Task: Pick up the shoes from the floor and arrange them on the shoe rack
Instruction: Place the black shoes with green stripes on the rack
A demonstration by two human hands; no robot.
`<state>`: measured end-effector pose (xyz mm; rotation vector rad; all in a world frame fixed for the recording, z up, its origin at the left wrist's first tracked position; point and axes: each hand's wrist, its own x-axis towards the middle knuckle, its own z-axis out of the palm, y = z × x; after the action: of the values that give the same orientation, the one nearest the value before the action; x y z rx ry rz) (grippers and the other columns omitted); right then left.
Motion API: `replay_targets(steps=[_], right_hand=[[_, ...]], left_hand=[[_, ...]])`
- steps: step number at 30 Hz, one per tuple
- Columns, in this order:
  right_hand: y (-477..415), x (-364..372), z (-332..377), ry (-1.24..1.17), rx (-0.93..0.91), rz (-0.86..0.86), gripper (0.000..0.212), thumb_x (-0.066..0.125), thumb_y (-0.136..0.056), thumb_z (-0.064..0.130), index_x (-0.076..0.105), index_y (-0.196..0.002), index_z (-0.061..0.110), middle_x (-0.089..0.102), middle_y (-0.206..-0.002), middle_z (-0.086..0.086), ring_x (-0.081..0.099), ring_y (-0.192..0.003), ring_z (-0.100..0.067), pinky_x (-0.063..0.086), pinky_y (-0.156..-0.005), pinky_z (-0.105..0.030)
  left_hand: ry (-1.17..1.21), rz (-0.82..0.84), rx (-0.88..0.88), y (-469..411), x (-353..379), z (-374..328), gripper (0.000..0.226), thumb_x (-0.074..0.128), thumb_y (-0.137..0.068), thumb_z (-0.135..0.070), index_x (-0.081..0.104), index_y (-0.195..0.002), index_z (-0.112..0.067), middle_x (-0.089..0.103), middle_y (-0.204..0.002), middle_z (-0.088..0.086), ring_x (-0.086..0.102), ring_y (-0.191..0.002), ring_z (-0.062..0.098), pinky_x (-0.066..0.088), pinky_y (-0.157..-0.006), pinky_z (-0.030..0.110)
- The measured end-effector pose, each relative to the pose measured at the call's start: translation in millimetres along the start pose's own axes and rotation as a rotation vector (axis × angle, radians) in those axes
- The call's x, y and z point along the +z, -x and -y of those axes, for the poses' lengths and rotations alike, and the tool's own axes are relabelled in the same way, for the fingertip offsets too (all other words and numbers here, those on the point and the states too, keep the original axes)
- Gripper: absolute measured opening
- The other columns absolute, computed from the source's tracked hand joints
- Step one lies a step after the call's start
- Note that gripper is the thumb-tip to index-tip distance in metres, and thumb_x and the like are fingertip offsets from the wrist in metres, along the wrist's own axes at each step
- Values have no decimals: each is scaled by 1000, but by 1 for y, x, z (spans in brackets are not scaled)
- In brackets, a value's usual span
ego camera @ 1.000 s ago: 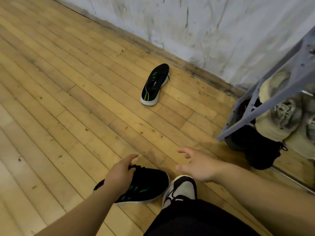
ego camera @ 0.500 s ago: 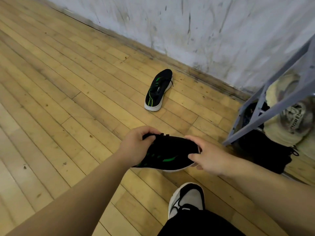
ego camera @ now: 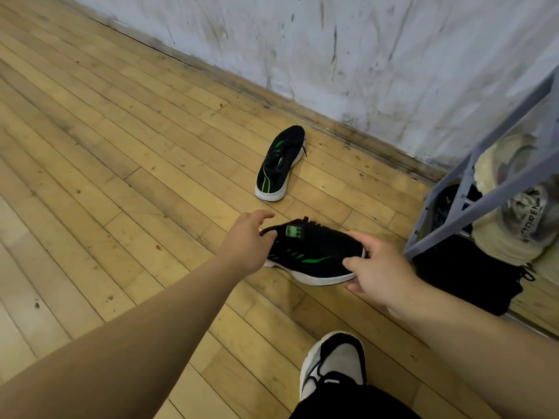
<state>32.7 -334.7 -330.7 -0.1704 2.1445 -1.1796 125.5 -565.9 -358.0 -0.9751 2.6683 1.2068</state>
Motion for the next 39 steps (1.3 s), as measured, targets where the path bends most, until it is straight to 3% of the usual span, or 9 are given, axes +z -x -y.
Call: replay_targets(steps=[2,6,11,16,21,26,33,39], right_hand=[[-2,-6,0,-13,-31,-76,53,58,-97,4,58,-136,39,62,-115,7,71,-98,-23,64,-65,-29],[-9,-16,-7,-17,-67,-275,53,55,-96,13,54,-139,43,58,-121,11,67,-112,-24,65,-81,-44],[-21,-13,-14,-116,-61,-416,52,66,-96,26,47,-140,48,55,-128,14,66,-118,-25,62,-88,-49],[-25,-7,-21,-172,-58,-449,54,70,-94,24,48,-138,45,62,-130,7,70,-109,-23,63,-87,-46],[-24,-15,-26,-154,-19,-427,56,69,-96,26,45,-144,38,59,-134,5,69,-113,-24,62,-89,-45],[-22,-19,-26,-145,3,-403,57,68,-98,23,42,-148,32,55,-132,5,64,-117,-22,62,-89,-44],[-21,-11,-31,-202,62,-404,56,71,-95,23,44,-141,36,60,-131,0,71,-107,-23,64,-84,-42],[-9,-6,-35,-274,116,-377,60,72,-95,17,43,-144,37,59,-126,2,75,-88,-13,65,-77,-35]], left_hand=[[-130,54,6,-17,-2,7,51,55,-103,-34,41,-152,-34,42,-148,1,54,-116,18,44,-91,29],[-425,169,8,-57,-1,15,66,53,-103,-39,22,-161,-33,20,-166,4,37,-143,33,41,-111,46],[-644,286,3,-99,14,11,73,51,-102,-45,11,-162,-35,0,-171,2,24,-148,40,39,-112,53],[-799,387,-16,-124,32,5,76,48,-102,-46,5,-163,-33,-13,-171,-1,18,-150,41,36,-115,54],[-751,361,-89,-144,40,2,80,52,-102,-44,5,-165,-28,-7,-172,4,16,-151,40,33,-116,46],[-747,334,-62,-155,39,4,77,52,-99,-30,13,-163,-13,19,-163,12,41,-136,37,40,-104,38],[-681,376,40,-131,34,7,66,45,-100,-11,23,-162,-17,17,-163,1,35,-143,33,35,-116,40],[-545,520,30,-41,48,5,57,48,-104,-29,33,-159,-19,24,-162,0,34,-145,29,31,-121,40]])
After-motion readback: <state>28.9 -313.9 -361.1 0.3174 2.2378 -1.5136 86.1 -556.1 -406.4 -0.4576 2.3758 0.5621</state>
